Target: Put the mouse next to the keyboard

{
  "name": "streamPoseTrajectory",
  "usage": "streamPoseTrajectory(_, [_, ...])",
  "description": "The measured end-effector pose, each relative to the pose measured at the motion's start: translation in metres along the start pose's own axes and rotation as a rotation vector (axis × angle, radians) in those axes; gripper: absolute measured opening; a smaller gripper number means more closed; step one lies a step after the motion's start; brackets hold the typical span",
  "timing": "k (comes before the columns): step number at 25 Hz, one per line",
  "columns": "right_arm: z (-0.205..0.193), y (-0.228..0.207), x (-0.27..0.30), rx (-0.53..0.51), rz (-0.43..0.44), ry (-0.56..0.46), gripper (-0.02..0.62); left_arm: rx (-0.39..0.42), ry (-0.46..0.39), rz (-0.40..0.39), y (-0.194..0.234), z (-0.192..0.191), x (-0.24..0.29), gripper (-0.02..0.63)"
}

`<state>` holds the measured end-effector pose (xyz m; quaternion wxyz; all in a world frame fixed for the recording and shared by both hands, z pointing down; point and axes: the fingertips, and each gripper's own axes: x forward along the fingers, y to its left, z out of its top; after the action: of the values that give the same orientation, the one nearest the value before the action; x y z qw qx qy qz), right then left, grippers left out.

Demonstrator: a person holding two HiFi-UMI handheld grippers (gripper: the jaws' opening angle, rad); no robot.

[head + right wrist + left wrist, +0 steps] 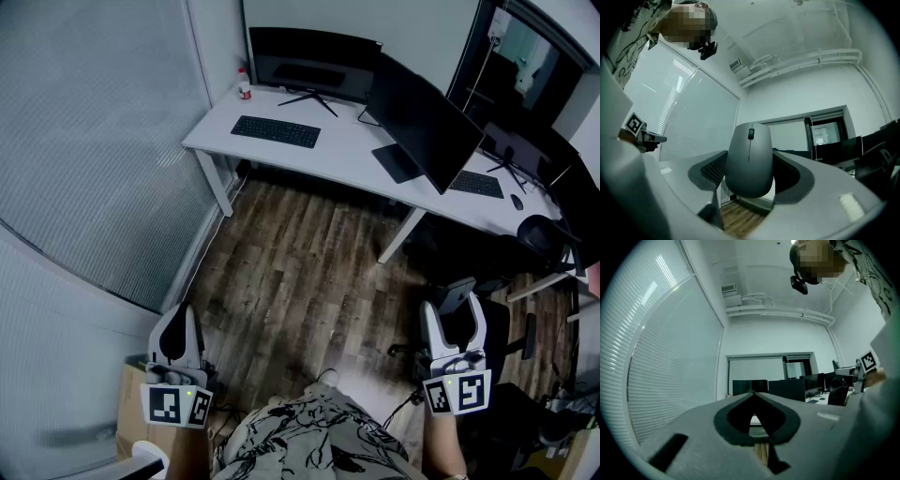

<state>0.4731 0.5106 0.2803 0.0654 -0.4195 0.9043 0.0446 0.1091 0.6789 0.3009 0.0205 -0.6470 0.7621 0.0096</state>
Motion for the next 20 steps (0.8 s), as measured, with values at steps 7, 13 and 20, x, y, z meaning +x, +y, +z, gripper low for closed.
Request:
streamPoseTrajectory(7, [-0.005, -0.012, 0.000, 0.001, 0.012, -0.001, 0.304, 0.002, -0.001, 0.012, -0.011, -0.002, 0.004, -0.003])
streamPoseTrajectory(13, [-0.010, -0.021, 0.000, 0.003, 0.021, 0.007, 0.304, 0.006, 0.004, 0.020, -0.021, -0.004, 0.006, -0.003])
streamPoseTrajectory(20, [-0.008, -0.034, 0.004, -0.019, 0.024, -0.026, 0.305, 0.013, 0.010, 0.032, -0.033, -0.006, 0.017, -0.003])
